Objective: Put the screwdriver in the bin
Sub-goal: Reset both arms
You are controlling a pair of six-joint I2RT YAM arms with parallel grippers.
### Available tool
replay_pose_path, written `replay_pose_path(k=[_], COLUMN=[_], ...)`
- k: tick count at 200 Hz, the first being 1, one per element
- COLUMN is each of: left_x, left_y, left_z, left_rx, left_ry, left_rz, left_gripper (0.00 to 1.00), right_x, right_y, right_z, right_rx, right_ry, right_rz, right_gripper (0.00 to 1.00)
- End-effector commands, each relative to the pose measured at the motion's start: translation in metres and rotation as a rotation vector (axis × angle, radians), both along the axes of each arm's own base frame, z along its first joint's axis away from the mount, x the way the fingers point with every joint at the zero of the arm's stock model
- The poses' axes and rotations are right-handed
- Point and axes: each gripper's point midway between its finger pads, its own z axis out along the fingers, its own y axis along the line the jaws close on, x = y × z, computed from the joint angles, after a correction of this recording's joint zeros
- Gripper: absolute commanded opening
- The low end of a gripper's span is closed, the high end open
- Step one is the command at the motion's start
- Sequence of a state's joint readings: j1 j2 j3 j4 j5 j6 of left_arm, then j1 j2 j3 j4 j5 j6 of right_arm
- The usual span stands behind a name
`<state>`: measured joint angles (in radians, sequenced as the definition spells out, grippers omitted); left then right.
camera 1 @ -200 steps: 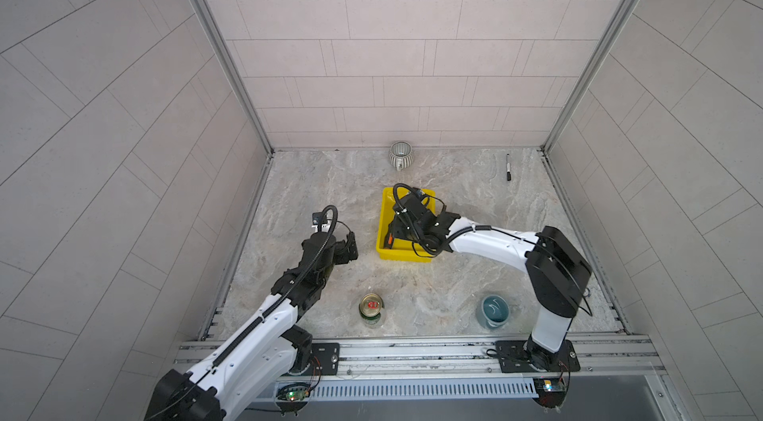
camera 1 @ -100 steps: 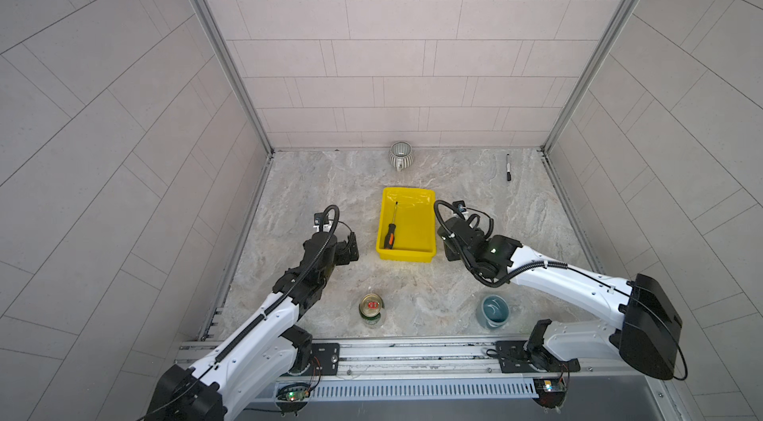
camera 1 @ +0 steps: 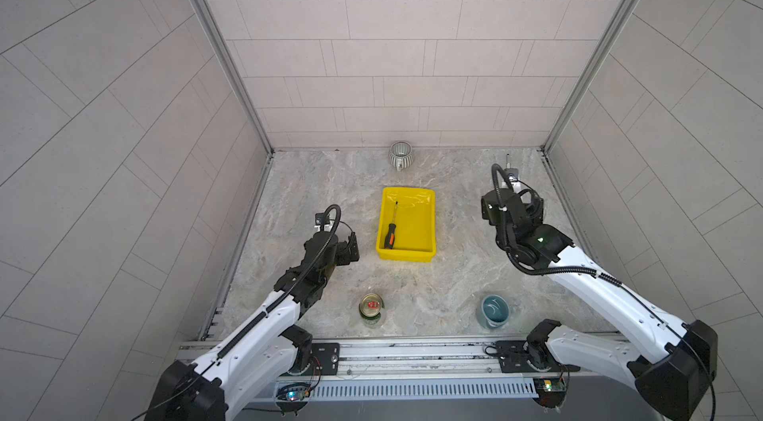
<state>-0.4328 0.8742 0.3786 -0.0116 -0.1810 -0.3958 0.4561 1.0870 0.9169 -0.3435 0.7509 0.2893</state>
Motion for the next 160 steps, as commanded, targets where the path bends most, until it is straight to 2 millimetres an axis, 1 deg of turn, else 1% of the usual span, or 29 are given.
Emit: replay_pose_path(k=[1, 17, 30, 34, 36, 41, 53, 62, 73, 83, 91, 118, 140, 154, 160], left_x=[0.002, 0.002, 0.002, 0.002, 0.001, 0.001, 0.002, 0.003, 0.003, 0.003, 0.003, 0.002, 0.001, 0.001, 0.002], left_y=[-0.001, -0.001, 0.003, 0.003, 0.003, 0.002, -0.001, -0.001, 0.0, 0.001, 0.0, 0.005, 0.004, 0.006, 0.006], left_z=[0.003, 0.003, 0.003, 0.004, 0.003, 0.003, 0.003, 0.002, 0.001, 0.001, 0.001, 0.003, 0.003, 0.002, 0.002], left_rx=[-0.011, -0.011, -0.003, -0.003, -0.005, -0.007, -0.013, -0.011, -0.001, 0.003, 0.002, 0.008, 0.002, 0.01, 0.009], left_ry=[-0.007, -0.006, -0.009, -0.01, -0.009, -0.01, -0.008, -0.004, 0.005, 0.01, 0.013, -0.004, -0.005, -0.001, -0.002], left_rz=[0.005, 0.005, 0.021, 0.024, 0.023, 0.02, 0.009, 0.009, 0.014, 0.016, 0.014, 0.034, 0.026, 0.035, 0.036], left_gripper=[1.0, 1.0, 1.0, 1.0, 1.0, 1.0, 1.0, 1.0, 1.0, 1.0, 1.0, 1.0, 1.0, 1.0, 1.0], right_x=[0.021, 0.033, 0.038, 0.042, 0.04, 0.04, 0.042, 0.042, 0.039, 0.039, 0.041, 0.049, 0.056, 0.06, 0.061], right_y=[-0.021, -0.034, -0.037, -0.038, -0.039, -0.041, -0.043, -0.045, -0.048, -0.049, -0.05, -0.049, -0.047, -0.046, -0.047], right_z=[-0.022, -0.046, -0.069, -0.071, -0.082, -0.093, -0.108, -0.116, -0.122, -0.124, -0.128, -0.136, -0.138, -0.146, -0.146], right_rx=[-0.009, -0.035, -0.09, -0.107, -0.121, -0.143, -0.184, -0.213, -0.229, -0.214, -0.205, -0.197, -0.168, -0.157, -0.152], right_ry=[-0.036, -0.059, -0.032, -0.033, -0.009, 0.012, 0.024, 0.025, -0.002, -0.048, -0.038, -0.021, -0.046, -0.028, -0.03], right_rz=[-0.004, -0.025, -0.022, -0.02, -0.02, -0.026, -0.03, -0.031, -0.038, -0.043, -0.045, -0.034, -0.027, -0.007, -0.011], right_gripper=[1.0, 0.99, 0.99, 0.98, 0.99, 0.98, 0.96, 0.96, 0.94, 0.92, 0.92, 0.93, 0.93, 0.95, 0.96])
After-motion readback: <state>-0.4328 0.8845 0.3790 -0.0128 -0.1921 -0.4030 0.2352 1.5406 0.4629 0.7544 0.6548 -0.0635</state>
